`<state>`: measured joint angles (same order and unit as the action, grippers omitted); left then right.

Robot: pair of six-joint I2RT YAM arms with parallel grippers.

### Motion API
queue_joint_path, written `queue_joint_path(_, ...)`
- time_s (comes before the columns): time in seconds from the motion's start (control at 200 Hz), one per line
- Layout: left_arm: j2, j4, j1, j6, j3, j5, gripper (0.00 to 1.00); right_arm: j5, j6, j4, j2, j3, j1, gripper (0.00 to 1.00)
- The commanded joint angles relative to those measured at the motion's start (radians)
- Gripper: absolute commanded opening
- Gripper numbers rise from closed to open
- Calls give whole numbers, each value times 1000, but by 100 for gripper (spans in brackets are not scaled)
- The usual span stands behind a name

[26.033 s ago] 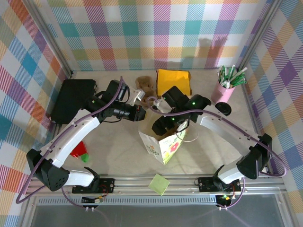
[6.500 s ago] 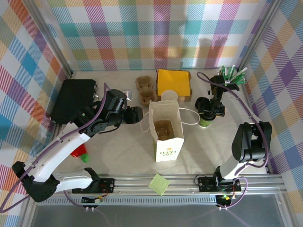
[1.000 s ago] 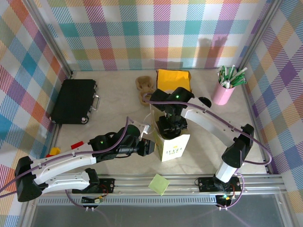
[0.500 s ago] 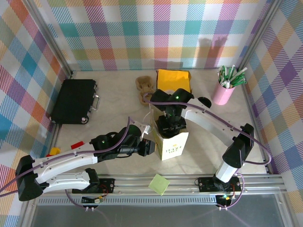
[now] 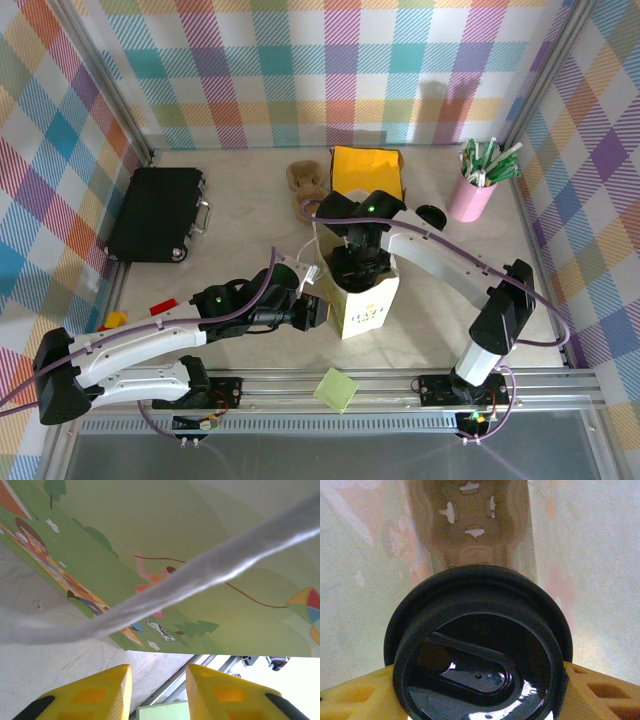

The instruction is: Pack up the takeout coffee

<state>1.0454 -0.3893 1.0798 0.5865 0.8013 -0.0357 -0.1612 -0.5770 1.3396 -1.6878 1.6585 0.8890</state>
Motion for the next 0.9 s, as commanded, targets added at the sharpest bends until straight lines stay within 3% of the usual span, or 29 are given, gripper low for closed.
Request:
queue_joint_path(0.0, -1, 18, 12, -13, 6, 10, 34, 23, 33, -24, -18, -14, -7, 43)
queue_joint_path(0.895, -17, -38, 11, -31, 46, 29, 34, 14, 94, -142, -30, -107, -10, 42)
